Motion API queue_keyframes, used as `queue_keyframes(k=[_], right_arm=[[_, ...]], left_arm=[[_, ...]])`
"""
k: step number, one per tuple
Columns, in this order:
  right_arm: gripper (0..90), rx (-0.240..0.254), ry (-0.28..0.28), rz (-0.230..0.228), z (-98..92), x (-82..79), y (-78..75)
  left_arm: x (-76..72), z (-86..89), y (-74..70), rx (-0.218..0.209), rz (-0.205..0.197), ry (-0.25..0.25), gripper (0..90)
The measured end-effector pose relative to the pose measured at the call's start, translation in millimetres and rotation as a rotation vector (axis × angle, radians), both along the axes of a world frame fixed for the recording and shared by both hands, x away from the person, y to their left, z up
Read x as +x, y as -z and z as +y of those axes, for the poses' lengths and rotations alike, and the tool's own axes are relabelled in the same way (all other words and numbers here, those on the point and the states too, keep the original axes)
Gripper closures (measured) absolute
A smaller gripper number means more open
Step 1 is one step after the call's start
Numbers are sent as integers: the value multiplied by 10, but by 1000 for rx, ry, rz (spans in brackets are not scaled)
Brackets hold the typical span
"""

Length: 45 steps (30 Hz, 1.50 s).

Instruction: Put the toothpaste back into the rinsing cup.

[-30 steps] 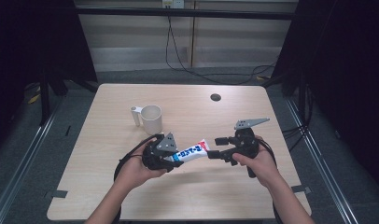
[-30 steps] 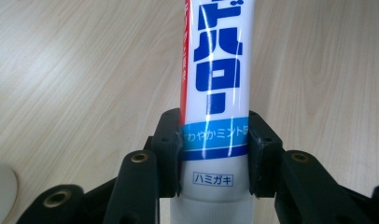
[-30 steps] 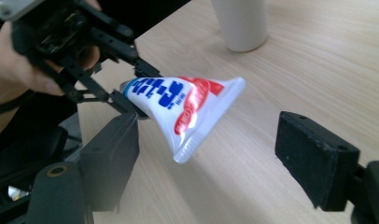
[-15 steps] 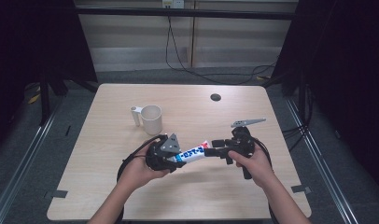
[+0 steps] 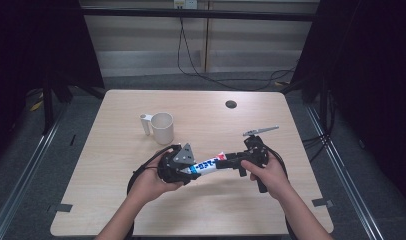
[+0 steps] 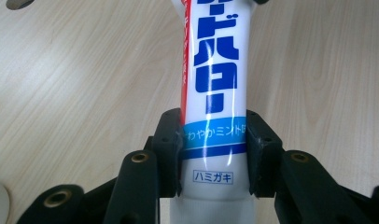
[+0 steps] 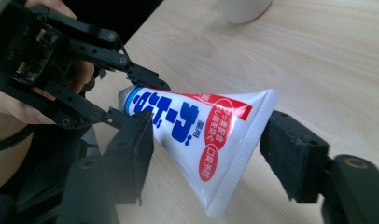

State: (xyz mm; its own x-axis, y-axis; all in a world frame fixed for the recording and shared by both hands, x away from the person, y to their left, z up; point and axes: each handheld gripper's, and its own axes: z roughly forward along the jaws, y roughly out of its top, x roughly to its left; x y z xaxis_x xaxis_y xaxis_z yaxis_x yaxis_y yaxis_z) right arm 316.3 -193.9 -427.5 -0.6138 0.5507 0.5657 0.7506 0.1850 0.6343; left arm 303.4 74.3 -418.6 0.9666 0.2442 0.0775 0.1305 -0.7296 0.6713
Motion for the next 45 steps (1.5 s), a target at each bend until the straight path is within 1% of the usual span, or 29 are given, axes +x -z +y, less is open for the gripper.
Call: queue_keyframes(k=[1, 2, 4, 7, 10, 11, 13, 14, 15, 16, 17, 18, 21, 23, 27, 28, 30, 31, 32, 33, 34, 35, 37, 38, 39, 40, 42, 43, 45], right_arm=[[386, -15, -4, 5, 12, 1, 5], [389, -27, -6, 8, 21, 3, 7], [401, -18, -3, 21, 27, 14, 19], [412, -20, 3, 39, 42, 15, 4], [429, -7, 14, 49, 62, 19, -28], [446, 4, 22, 62, 70, 20, -46], [479, 24, 19, 78, 76, 33, -77], [517, 26, 17, 78, 83, 36, -97], [558, 26, 20, 73, 89, 37, -117], [610, 37, 33, 76, 86, 37, -135], [662, 56, 40, 96, 76, 39, -153], [711, 77, 41, 105, 58, 47, -162], [797, 96, 33, 123, 25, 62, -187], [822, 103, 35, 136, 16, 66, -193], [852, 135, 44, 133, -9, 62, -222], [858, 146, 45, 135, -18, 62, -234], [869, 152, 44, 122, -24, 56, -277], [876, 145, 47, 110, -23, 50, -303], [880, 146, 51, 99, -18, 38, -334], [882, 135, 41, 92, -13, 36, -364], [885, 134, 50, 84, -15, 32, -385], [885, 133, 48, 81, -18, 32, -404], [888, 133, 53, 72, -30, 31, -432], [889, 124, 43, 77, -29, 33, -443], [890, 119, 48, 79, -28, 32, -449], [891, 119, 47, 75, -24, 35, -450], [894, 112, 49, 70, -18, 42, -457], [894, 106, 43, 71, -14, 46, -462], [895, 113, 45, 67, -10, 51, -464]], left_arm=[[-3, -4, 7, -3, 4, -6, 631], [-5, -7, 14, -3, -1, -8, 631], [-7, -4, 17, 4, -11, -5, 631], [-19, 0, 9, 6, -27, -6, 631], [-51, 0, -23, 8, -57, -11, 632], [-57, -2, -37, 12, -67, -11, 634], [-53, 6, -59, 9, -71, -12, 637], [-54, 8, -66, 6, -71, -14, 638], [-54, 5, -71, 15, -77, -12, 639], [-63, -3, -65, 24, -95, -13, 639], [-66, -8, -65, 40, -103, -13, 638], [-65, -10, -58, 43, -109, -13, 637], [-67, -31, -30, 58, -133, -10, 624], [-76, -62, -26, 77, -142, -10, 614], [-64, -87, -17, 56, -144, -18, 585], [-55, -89, -28, 50, -126, -25, 578], [-50, -103, -42, 42, -118, -27, 555], [-49, -112, -45, 33, -125, -31, 539], [-40, -117, -40, 24, -118, -30, 517], [-29, -117, -32, 0, -103, -33, 491], [-27, -117, -32, -16, -101, -37, 483], [-26, -120, -30, -26, -108, -31, 477], [-29, -133, -37, -63, -107, -30, 456], [-31, -146, -44, -69, -95, -31, 440], [-35, -161, -59, -64, -97, -29, 434], [-40, -180, -71, -68, -101, -28, 430], [-32, -205, -99, -83, -93, -35, 425], [-24, -214, -107, -92, -83, -46, 408], [-12, -230, -110, -89, -67, -54, 396]])
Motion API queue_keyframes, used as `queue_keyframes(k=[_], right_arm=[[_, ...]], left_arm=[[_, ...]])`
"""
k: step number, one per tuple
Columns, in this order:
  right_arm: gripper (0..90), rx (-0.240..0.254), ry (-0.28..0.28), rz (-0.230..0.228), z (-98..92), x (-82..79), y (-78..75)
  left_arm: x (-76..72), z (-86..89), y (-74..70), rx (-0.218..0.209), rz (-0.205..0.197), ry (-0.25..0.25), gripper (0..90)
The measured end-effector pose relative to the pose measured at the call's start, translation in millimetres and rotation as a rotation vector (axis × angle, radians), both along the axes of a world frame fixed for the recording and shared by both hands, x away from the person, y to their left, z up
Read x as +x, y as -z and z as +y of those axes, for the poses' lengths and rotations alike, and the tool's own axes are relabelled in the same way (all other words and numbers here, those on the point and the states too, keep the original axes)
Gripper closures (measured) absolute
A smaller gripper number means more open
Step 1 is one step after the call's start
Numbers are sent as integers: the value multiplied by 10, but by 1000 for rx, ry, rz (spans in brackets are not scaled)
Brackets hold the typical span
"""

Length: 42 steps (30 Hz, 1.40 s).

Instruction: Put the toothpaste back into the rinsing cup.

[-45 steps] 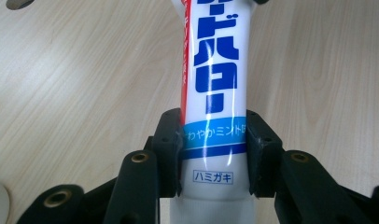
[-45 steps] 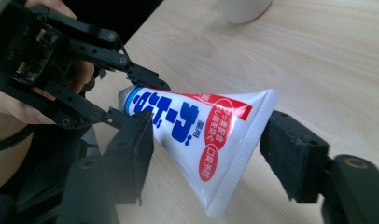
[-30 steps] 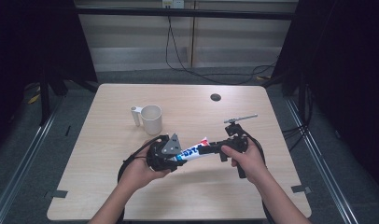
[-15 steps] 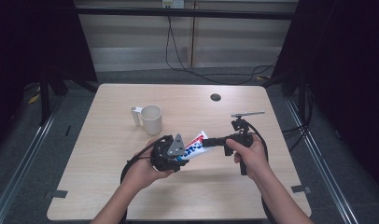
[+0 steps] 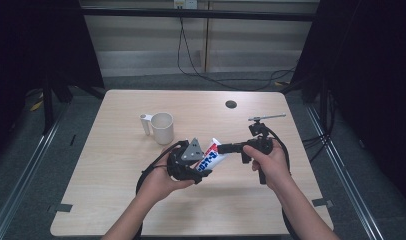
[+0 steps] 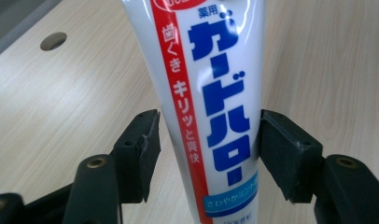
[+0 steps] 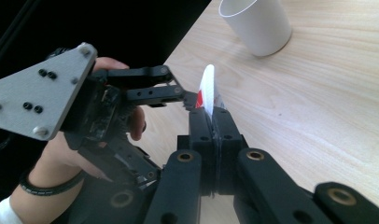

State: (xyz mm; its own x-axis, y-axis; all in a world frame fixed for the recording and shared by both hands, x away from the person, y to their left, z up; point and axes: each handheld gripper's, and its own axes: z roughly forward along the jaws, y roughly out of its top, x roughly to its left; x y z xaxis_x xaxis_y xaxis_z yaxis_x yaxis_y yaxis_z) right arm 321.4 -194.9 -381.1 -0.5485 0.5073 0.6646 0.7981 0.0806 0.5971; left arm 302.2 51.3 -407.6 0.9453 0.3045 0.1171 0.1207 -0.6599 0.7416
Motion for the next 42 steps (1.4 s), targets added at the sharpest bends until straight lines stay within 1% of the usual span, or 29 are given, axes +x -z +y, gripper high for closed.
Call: queue_keyframes(k=[2, 3, 4, 5, 6, 9, 11, 12, 13, 14, 16, 18, 20, 22, 23, 24, 25, 26, 28, 29, 30, 31, 32, 33, 34, 36, 38, 39, 42], right_arm=[[897, 2, 6, -5, -6, 6, 3], [898, 4, 0, 2, -7, 7, 1], [899, -1, 5, -4, -5, 7, 0], [900, -4, 2, -3, -2, 6, -3], [900, -10, 0, 1, 1, 4, -8], [900, -19, 5, -4, 8, 6, -14], [900, -29, -4, -3, 19, 5, -24], [900, -28, 1, -11, 18, 8, -21], [900, -23, -2, -8, 11, 9, -21], [900, -18, 8, -8, 1, 6, -22], [900, -6, 5, -5, -13, 6, -25], [900, -1, 8, -5, -8, 1, -25], [895, -3, 16, -15, 0, -1, -24], [892, 1, 13, -28, 4, -8, -38], [890, 8, 16, -39, 1, -12, -48], [885, -3, 8, -51, 10, -19, -62], [874, -12, 5, -69, 16, -29, -75], [827, -19, 0, -91, 27, -38, -87], [615, -5, 1, -118, 46, -47, -99], [558, -8, 3, -128, 55, -52, -107], [516, -27, 8, -154, 57, -60, -113], [458, -31, 8, -187, 54, -65, -115], [418, -16, 4, -213, 47, -68, -112], [371, -6, 7, -229, 36, -70, -104], [326, -1, 3, -253, 26, -74, -93], [287, -6, 6, -295, 11, -88, -66], [236, -19, 4, -308, 4, -93, -33], [211, -36, 1, -321, 3, -92, -7], [204, -99, -23, -344, 10, -101, 89]], left_arm=[[15, -15, 18, -6, 13, 3, 393], [16, -24, 29, -13, 24, 3, 388], [15, -34, 40, -18, 36, -3, 388], [16, -42, 49, -15, 45, -1, 388], [15, -51, 60, -23, 70, -15, 390], [21, -82, 96, -36, 105, -23, 440], [23, -107, 99, -21, 106, -30, 481], [20, -118, 101, -32, 109, -42, 490], [32, -115, 90, -27, 115, -38, 503], [33, -121, 90, -43, 126, -45, 511], [26, -137, 69, -27, 128, -57, 529], [20, -156, 45, 5, 111, -67, 566], [16, -158, 32, 7, 120, -71, 609], [6, -144, 31, 17, 112, -62, 657], [-1, -140, 40, 8, 109, -61, 676], [-7, -129, 39, 15, 103, -58, 684], [-10, -118, 38, 6, 101, -56, 691], [-12, -105, 33, 1, 105, -57, 695], [-12, -80, 30, -19, 94, -61, 701], [-6, -62, 22, -15, 84, -60, 702], [-2, -39, 15, -29, 83, -66, 703], [9, -12, 7, -41, 94, -70, 703], [18, 16, -2, -48, 93, -76, 703], [25, 46, -14, -49, 79, -82, 703], [34, 76, -28, -42, 78, -89, 703], [55, 140, -45, -48, 69, -102, 702], [71, 198, -56, -56, 71, -115, 701], [75, 226, -63, -55, 68, -124, 702], [85, 300, -87, -65, 63, -138, 700]])
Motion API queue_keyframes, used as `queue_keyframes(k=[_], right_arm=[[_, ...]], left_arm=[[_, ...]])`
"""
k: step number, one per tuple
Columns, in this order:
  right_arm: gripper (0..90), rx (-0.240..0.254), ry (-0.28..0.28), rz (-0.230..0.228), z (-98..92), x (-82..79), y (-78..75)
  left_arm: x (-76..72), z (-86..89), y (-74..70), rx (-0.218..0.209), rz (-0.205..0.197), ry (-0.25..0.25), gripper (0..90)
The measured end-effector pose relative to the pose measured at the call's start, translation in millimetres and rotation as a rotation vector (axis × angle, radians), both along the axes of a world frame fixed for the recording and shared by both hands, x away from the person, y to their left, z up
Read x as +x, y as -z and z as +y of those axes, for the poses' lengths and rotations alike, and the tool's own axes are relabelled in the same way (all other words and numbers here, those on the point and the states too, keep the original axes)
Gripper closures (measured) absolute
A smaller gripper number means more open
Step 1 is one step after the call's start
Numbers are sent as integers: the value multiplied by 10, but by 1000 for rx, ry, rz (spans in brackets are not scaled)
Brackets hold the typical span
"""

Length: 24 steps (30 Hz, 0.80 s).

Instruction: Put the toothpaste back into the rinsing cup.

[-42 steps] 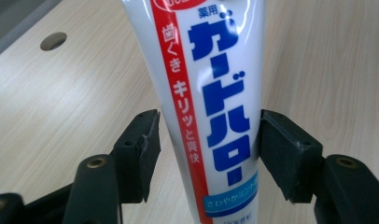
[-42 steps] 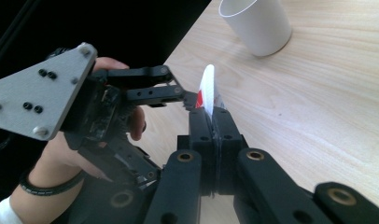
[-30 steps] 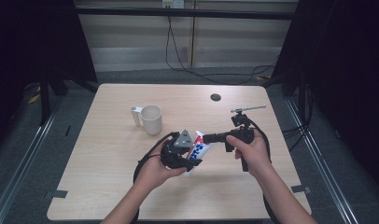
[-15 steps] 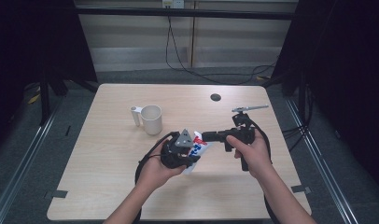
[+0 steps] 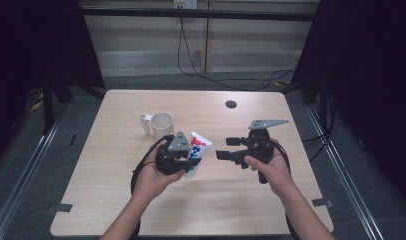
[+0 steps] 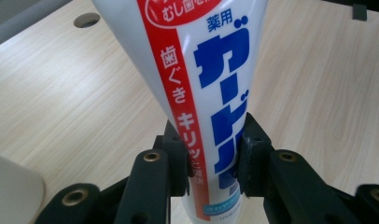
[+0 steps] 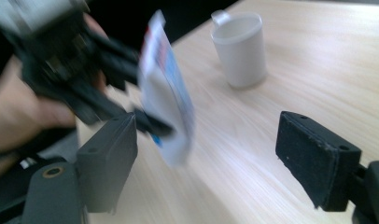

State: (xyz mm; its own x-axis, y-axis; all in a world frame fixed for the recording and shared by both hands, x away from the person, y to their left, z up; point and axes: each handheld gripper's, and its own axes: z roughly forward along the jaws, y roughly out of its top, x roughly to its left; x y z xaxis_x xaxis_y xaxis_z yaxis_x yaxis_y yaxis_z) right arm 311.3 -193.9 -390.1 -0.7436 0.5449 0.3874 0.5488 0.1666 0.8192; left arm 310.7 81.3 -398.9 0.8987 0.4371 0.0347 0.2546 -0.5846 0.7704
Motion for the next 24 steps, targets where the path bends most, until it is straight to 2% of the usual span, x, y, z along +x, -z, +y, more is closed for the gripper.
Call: queue_keyframes(k=[2, 7, 10, 11, 13, 14, 15, 18, 21, 23, 24], right_arm=[[203, -55, -6, -21, 13, -8, 88], [164, -199, -30, -39, 84, -41, 366], [156, -241, -50, -53, 118, -73, 518], [147, -282, -76, -75, 137, -97, 587], [137, -365, -105, -93, 164, -132, 676], [138, -398, -104, -101, 177, -147, 720], [137, -411, -103, -107, 186, -159, 761], [137, -394, -100, -102, 193, -184, 858], [137, -405, -108, -91, 203, -207, 952], [137, -408, -110, -102, 203, -216, 985], [137, -404, -114, -95, 205, -220, 1006]], left_arm=[[3, 41, -19, -9, -5, -9, 700], [26, 111, -56, -23, -12, -29, 698], [39, 151, -76, -26, -12, -39, 697], [44, 158, -78, -31, -12, -38, 698], [56, 184, -91, -32, -17, -47, 697], [60, 190, -89, -45, -1, -49, 697], [70, 202, -94, -46, -2, -54, 697], [97, 232, -105, -60, 3, -67, 697], [124, 263, -126, -55, -9, -71, 697], [135, 273, -140, -54, -11, -77, 696], [140, 275, -141, -67, -8, -84, 696]])
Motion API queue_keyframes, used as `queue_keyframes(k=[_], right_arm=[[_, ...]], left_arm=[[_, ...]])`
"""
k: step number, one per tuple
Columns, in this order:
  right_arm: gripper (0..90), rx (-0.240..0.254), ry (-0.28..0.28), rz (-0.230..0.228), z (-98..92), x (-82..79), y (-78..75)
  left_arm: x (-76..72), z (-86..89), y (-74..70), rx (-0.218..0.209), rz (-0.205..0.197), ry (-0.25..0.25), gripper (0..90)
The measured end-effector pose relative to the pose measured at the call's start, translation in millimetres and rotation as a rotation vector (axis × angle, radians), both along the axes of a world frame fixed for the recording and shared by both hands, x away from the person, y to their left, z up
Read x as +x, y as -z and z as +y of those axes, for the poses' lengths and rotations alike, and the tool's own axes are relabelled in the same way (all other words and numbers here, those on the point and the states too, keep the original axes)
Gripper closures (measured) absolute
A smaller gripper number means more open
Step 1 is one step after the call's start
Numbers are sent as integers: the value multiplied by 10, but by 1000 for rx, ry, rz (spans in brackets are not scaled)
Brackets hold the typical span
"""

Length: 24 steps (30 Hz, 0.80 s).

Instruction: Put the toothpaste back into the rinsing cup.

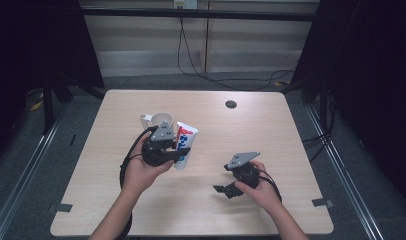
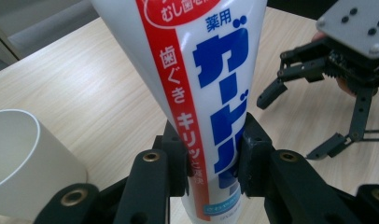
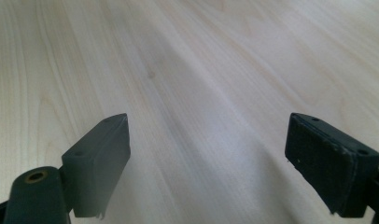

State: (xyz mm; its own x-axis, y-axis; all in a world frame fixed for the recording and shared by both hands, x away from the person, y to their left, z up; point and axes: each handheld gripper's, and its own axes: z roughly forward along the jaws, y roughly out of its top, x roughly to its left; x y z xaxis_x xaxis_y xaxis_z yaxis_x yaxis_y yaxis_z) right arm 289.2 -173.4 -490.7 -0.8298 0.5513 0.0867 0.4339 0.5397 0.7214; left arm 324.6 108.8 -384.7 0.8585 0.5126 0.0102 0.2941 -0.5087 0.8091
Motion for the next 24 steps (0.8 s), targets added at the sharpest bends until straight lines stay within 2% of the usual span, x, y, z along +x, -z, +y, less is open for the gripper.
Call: queue_keyframes(k=[5, 9, 10, 15, 18, 21, 24], right_arm=[[137, -8, -5, 10, 15, -17, 81], [137, -19, -10, -1, 29, -32, 121], [137, -23, -8, -3, 31, -37, 131], [136, -7, 6, -8, 19, -64, 186], [136, -10, 6, -21, 21, -75, 196], [137, -24, 7, -43, 33, -98, 206], [136, -27, 10, -48, 36, -103, 206]], left_arm=[[35, 46, -27, -11, 9, -15, 695], [58, 88, -43, -16, 0, -30, 694], [67, 102, -45, -25, 9, -33, 694], [103, 160, -80, -42, -6, -48, 693], [121, 187, -108, -67, 2, -58, 693], [152, 206, -138, -77, -9, -64, 692], [187, 231, -157, -109, -5, -77, 691]])
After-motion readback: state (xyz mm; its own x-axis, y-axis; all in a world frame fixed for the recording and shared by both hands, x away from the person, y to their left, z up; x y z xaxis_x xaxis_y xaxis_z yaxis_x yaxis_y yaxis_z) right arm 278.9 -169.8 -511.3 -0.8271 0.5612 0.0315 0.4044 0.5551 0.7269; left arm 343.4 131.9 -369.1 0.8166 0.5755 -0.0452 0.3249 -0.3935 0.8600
